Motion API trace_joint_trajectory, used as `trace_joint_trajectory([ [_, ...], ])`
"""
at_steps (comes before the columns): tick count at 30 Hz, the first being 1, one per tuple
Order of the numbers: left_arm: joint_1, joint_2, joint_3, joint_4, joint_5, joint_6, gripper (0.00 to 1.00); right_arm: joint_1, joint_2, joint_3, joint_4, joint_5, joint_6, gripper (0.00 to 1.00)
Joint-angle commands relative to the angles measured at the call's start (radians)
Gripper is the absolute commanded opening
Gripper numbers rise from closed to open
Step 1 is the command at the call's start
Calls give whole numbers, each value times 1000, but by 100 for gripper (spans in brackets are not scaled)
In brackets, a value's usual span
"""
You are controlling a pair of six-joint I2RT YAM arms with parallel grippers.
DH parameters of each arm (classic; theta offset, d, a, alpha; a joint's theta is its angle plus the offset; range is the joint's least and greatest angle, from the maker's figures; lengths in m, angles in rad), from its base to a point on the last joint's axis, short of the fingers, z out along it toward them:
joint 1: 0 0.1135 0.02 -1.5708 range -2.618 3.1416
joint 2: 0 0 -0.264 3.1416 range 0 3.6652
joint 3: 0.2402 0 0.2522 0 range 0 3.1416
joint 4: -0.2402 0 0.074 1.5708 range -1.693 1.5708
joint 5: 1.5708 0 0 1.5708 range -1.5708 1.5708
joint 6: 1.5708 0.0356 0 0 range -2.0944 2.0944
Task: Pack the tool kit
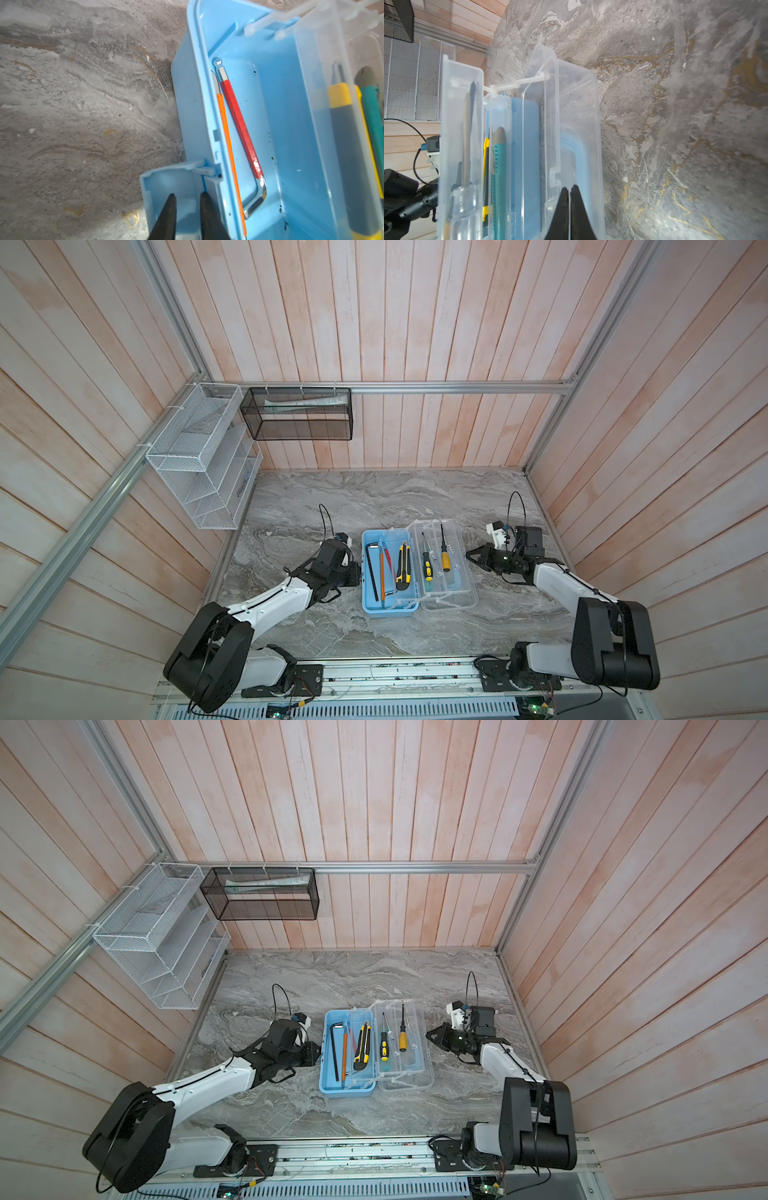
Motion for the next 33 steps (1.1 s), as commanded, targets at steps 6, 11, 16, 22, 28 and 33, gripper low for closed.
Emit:
trace_joint_trajectory([
  [6,-13,22,29,62,51,13,24,92,-161,79,-157,-58,3,0],
  [11,-13,21,23,68,44,11,24,167,-213,88,-167,-43,54,0],
  [16,-12,26,20,47,-5,-11,25,269,-222,137,-203,21,59,0],
  [22,-6,29,5,52,-21,-25,25,370,-217,178,-205,105,85,0],
  [28,10,19,-8,61,-11,-45,25,458,-217,183,-143,186,146,0],
  [33,14,16,-21,73,-6,-46,25,550,-184,193,-73,272,203,0],
])
